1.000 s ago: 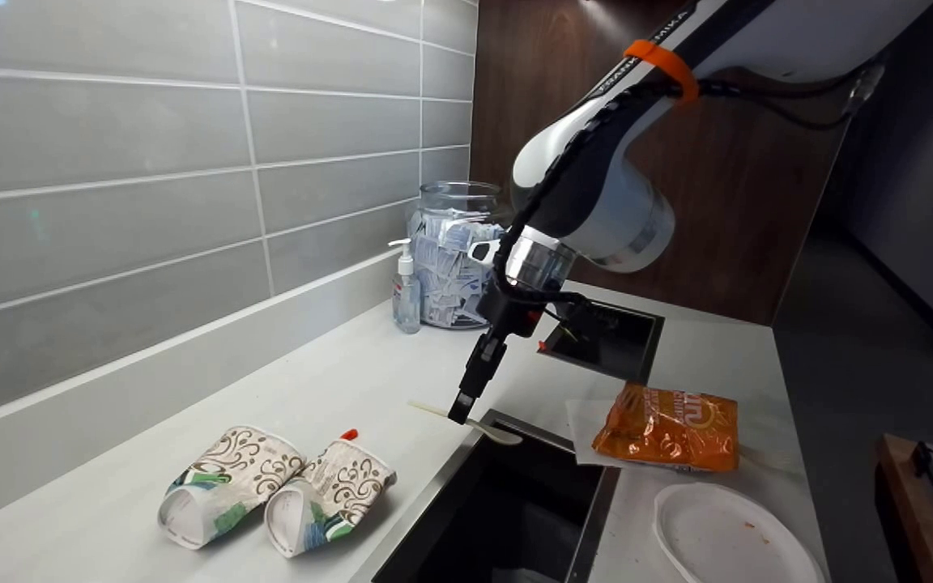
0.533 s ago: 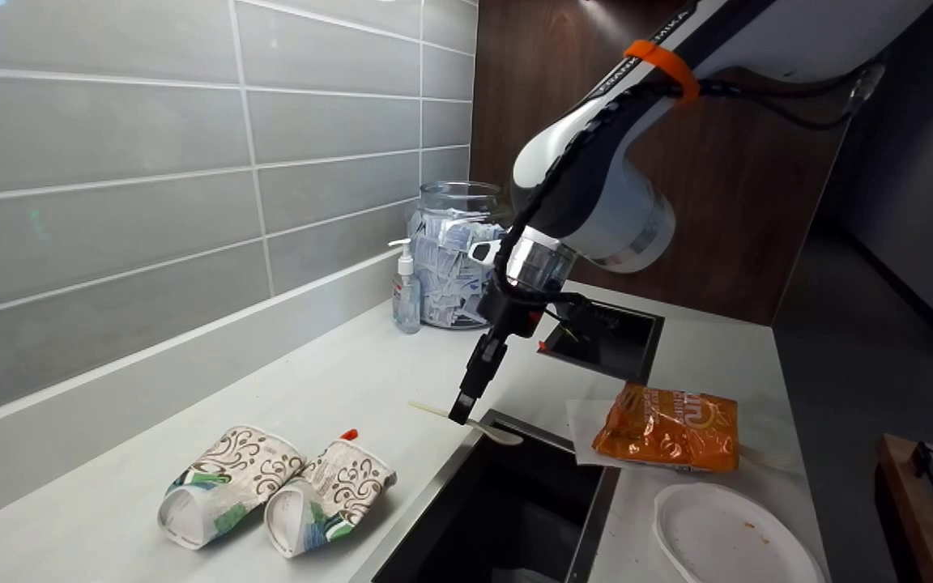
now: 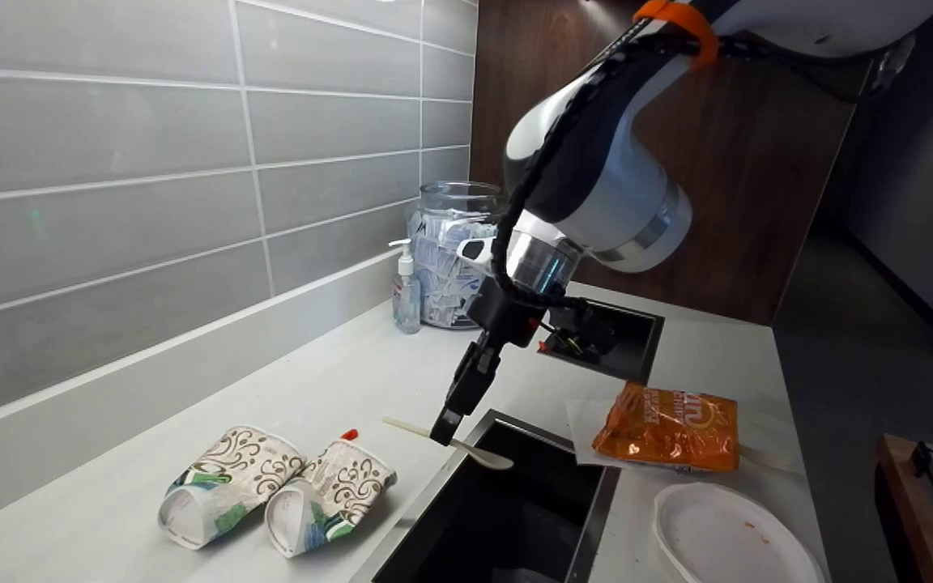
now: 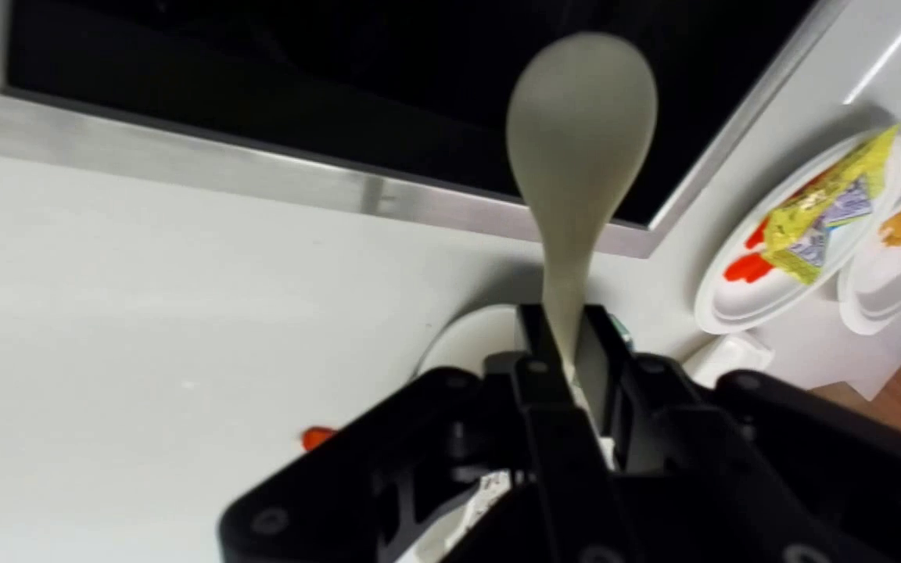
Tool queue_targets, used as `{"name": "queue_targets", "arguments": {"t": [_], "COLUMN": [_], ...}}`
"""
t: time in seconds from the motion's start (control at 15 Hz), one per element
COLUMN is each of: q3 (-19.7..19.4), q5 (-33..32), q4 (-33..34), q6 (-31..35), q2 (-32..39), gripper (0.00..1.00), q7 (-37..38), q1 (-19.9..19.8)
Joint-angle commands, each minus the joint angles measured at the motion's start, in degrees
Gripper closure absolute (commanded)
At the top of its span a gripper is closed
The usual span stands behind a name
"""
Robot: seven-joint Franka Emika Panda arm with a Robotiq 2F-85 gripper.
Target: Use the plastic spoon to push the piece of crisps from the countertop into the garbage disposal shoot
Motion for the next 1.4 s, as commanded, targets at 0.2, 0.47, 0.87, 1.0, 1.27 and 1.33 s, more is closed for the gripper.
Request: {"name": "queue_targets", "arguments": {"t": [0.2, 0.47, 0.87, 1.0, 1.27, 1.33], "q3": [-2.33, -10.69, -12.27, -12.27, -14.01, -14.28], "q5": [20.97, 20.95, 20.75, 20.75, 21.41, 22.31], "q4": [-10.77, -7.85, -7.15, -7.15, -8.08, -8.44], "q6": [-6.47, -7.02, -6.88, -6.88, -9.94, -13.57], "q2": [-13.13, -11.40, -10.90, -10.90, -12.60, -13.41], "gripper": [0.97, 0.86, 0.86, 0.86, 0.97, 0.97], "q7": [-23.58, -22.39, -22.26, -22.26, -23.16, -24.79], "q1": [5.41, 13.87, 14.99, 15.02, 16.93, 17.08]}}
